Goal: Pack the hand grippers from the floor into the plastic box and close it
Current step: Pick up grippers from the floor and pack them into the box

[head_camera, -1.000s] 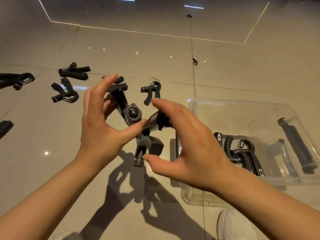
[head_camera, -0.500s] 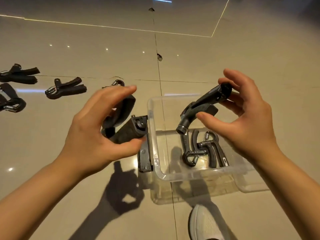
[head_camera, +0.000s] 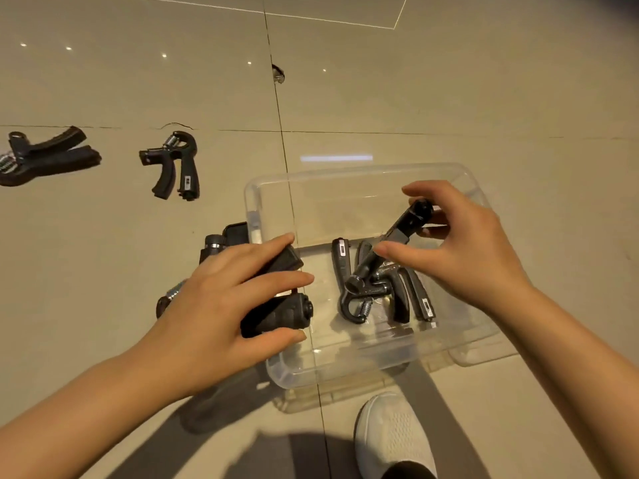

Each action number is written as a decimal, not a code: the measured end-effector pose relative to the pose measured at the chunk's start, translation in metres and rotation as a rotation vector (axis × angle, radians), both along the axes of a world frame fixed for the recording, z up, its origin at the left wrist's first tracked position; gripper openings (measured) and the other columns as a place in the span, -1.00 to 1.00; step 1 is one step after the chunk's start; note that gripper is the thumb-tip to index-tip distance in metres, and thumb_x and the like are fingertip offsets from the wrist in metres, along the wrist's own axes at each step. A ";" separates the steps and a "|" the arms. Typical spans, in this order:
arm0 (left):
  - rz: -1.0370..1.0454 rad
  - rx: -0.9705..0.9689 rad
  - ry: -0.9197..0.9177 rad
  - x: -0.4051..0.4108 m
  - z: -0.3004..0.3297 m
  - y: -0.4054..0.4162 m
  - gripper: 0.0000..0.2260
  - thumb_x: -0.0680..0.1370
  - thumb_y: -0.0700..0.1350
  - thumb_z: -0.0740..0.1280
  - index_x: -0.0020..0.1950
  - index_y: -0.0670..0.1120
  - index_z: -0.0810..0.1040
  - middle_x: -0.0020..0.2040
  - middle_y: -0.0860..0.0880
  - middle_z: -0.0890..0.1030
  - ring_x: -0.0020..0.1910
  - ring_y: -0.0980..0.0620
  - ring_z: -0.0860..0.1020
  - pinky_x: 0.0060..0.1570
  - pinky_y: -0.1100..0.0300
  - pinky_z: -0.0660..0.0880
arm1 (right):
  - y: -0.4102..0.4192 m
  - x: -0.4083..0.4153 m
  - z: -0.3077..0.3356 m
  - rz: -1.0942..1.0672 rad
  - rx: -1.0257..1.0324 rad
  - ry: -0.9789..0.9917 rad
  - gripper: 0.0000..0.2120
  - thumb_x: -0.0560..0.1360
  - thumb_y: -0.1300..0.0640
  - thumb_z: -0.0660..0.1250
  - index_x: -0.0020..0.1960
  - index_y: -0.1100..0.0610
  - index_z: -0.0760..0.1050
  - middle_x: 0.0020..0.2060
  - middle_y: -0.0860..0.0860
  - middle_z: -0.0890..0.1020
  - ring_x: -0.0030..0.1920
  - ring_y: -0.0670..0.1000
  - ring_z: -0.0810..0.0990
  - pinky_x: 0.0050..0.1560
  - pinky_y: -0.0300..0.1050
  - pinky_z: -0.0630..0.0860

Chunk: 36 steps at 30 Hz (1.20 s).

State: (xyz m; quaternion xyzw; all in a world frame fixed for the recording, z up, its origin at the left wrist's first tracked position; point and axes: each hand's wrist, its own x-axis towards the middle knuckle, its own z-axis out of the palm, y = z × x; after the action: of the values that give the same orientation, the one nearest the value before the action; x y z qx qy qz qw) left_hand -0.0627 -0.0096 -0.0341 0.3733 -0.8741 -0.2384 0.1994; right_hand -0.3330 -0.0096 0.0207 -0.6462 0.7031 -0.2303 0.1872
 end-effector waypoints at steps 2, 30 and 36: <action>-0.013 -0.054 -0.058 -0.002 -0.005 0.003 -0.55 0.50 0.29 0.16 0.33 0.16 0.43 0.47 0.02 0.28 0.37 -0.03 0.34 0.28 0.02 0.26 | -0.007 -0.003 0.000 -0.050 -0.009 0.003 -0.35 0.22 -0.15 0.54 0.25 -0.05 0.42 0.02 -0.14 0.51 0.04 -0.09 0.53 0.03 -0.25 0.47; 0.006 -0.194 -0.225 -0.008 -0.011 0.005 -0.51 0.49 0.25 0.18 0.36 0.08 0.35 0.47 -0.12 0.27 0.42 -0.15 0.29 0.35 -0.21 0.18 | -0.032 0.058 -0.072 0.336 0.254 0.448 -0.33 0.32 -0.33 0.36 0.21 0.11 0.36 0.08 0.05 0.38 0.07 0.10 0.38 -0.08 -0.10 0.37; -0.025 -0.175 -0.213 0.000 -0.011 0.002 -0.54 0.56 0.27 0.07 0.36 0.06 0.37 0.48 -0.12 0.24 0.44 -0.13 0.25 0.38 -0.19 0.12 | -0.025 0.063 -0.091 0.320 0.454 0.467 -0.22 0.33 -0.34 0.36 0.36 0.07 0.22 0.18 0.12 0.38 0.09 0.19 0.49 -0.09 -0.06 0.41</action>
State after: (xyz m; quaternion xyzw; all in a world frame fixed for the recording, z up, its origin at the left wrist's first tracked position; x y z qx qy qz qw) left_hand -0.0631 -0.0075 -0.0455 0.3669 -0.9123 -0.1229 0.1344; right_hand -0.2697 -0.0343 -0.0704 -0.7252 0.6501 0.1177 0.1942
